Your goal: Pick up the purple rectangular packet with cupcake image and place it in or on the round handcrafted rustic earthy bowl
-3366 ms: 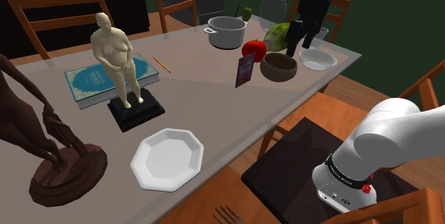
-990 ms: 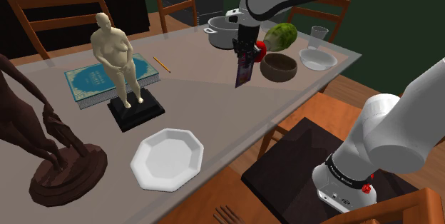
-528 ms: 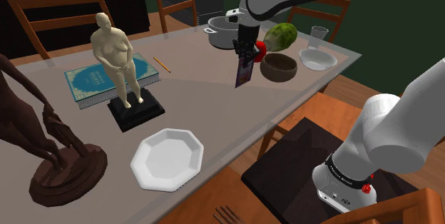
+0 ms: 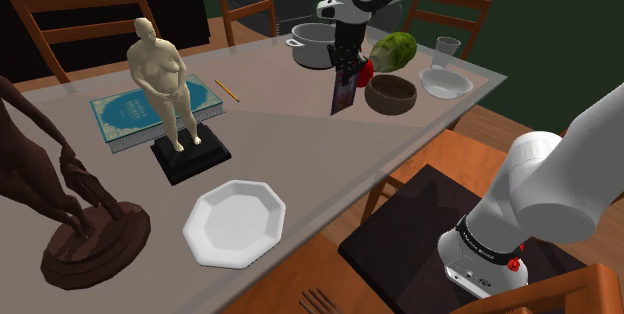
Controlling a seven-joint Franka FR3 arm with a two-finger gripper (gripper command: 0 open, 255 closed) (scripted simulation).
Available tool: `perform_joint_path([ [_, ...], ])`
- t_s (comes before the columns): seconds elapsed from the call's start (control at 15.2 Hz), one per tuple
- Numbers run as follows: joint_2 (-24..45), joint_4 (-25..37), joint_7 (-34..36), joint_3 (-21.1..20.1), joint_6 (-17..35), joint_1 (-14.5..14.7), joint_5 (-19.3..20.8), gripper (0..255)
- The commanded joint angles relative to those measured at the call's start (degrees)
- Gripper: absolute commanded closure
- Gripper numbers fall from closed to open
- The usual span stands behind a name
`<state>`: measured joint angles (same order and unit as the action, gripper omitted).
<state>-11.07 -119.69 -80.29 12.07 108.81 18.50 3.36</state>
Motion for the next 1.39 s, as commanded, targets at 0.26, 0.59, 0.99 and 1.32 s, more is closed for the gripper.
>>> perform_joint_path([
  [0.26,-0.4,4.1,-0.2,-0.1,-4.6,0.0,0.0,255],
  [0.59,-0.5,8.0,-0.2,-0.2,-8.4,0.1,-0.1,255],
  [0.99,-0.1,13.0,-0.4,-0.2,-13.1,0.1,-0.2,255],
  [1.32,0.6,17.6,-0.6,-0.3,-17.0,0.2,-0.4,255],
])
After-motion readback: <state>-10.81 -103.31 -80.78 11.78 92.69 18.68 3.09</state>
